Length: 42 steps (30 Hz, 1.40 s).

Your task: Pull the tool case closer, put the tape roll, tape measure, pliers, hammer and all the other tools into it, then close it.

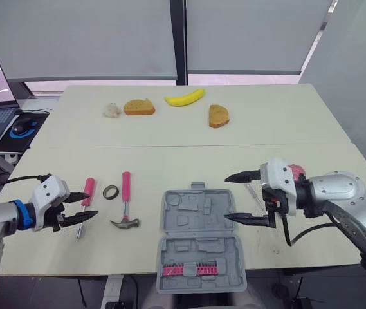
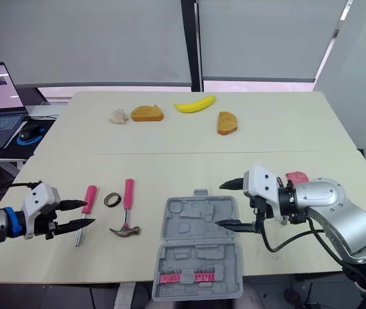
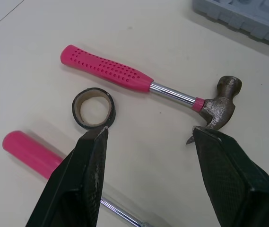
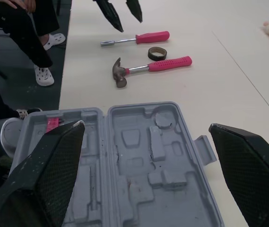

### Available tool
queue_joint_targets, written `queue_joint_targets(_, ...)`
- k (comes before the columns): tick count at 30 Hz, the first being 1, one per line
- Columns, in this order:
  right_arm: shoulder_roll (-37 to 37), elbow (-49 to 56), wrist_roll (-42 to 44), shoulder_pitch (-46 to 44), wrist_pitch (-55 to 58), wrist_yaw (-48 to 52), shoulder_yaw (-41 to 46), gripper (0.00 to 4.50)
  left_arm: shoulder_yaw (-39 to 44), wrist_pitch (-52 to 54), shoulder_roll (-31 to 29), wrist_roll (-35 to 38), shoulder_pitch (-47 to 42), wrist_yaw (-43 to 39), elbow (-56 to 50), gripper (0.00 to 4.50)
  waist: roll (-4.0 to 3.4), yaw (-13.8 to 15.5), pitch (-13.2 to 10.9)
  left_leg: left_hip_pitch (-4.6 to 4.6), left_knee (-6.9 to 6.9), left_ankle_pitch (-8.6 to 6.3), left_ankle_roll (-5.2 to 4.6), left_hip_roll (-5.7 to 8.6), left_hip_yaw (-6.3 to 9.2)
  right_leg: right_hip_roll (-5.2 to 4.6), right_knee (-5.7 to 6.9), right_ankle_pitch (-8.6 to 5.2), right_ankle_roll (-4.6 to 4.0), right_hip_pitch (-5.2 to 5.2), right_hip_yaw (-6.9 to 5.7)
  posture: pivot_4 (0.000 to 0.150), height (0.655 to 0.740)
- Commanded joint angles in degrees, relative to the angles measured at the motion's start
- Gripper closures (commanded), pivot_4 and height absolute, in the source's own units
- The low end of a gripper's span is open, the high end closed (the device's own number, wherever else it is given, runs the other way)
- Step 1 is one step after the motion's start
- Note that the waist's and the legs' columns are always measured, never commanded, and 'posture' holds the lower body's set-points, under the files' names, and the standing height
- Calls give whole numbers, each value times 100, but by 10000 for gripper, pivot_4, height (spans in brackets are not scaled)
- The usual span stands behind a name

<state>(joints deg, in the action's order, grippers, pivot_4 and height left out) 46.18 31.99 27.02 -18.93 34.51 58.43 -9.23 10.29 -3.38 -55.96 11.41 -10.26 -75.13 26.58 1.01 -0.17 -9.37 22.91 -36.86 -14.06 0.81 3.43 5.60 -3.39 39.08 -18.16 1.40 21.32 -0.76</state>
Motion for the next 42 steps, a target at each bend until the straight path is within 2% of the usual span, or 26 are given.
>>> queue_joint_targets(1,-101,205,-235,-126,26,-237,-220,0,-332,-353,-69,-311,-525,-155,629,14853,0,-7,0,1,0,0,0,0,0,2,0,0,1,1,0,1500,7400)
queue_joint_targets(10,-510,273,-437,-305,192,-582,-644,0,-1144,-1006,318,-1070,-1843,-48,2375,14853,1,-43,0,3,-6,1,0,-1,1,19,8,2,4,3,6,1500,7400)
queue_joint_targets(14,-553,282,-450,-283,202,-612,-676,0,-1300,-1146,527,-1281,-2108,161,2867,14853,3,-77,1,2,-9,1,0,-2,4,21,17,2,4,3,6,1500,7400)
queue_joint_targets(27,-553,353,-476,-150,195,-615,-738,0,-1662,-1208,795,-1759,-2502,491,3311,14853,5,-149,1,2,-12,1,1,-1,6,22,38,1,4,10,7,1500,7400)
queue_joint_targets(31,-568,375,-485,-129,213,-623,-726,0,-1708,-1181,790,-1847,-2505,623,3365,23602,5,-151,1,1,-12,1,1,-1,7,22,42,1,4,10,6,1500,7400)
queue_joint_targets(37,-574,403,-488,-108,241,-625,-713,0,-1698,-1135,755,-1930,-2539,852,3440,43766,5,-151,1,-3,-13,3,1,-2,8,23,52,1,4,10,6,1500,7400)
queue_joint_targets(42,-563,429,-479,-85,250,-617,-708,0,-1632,-1018,671,-1866,-2560,831,3421,44438,5,-152,1,-3,-15,4,3,-2,9,23,57,1,4,11,6,1500,7400)
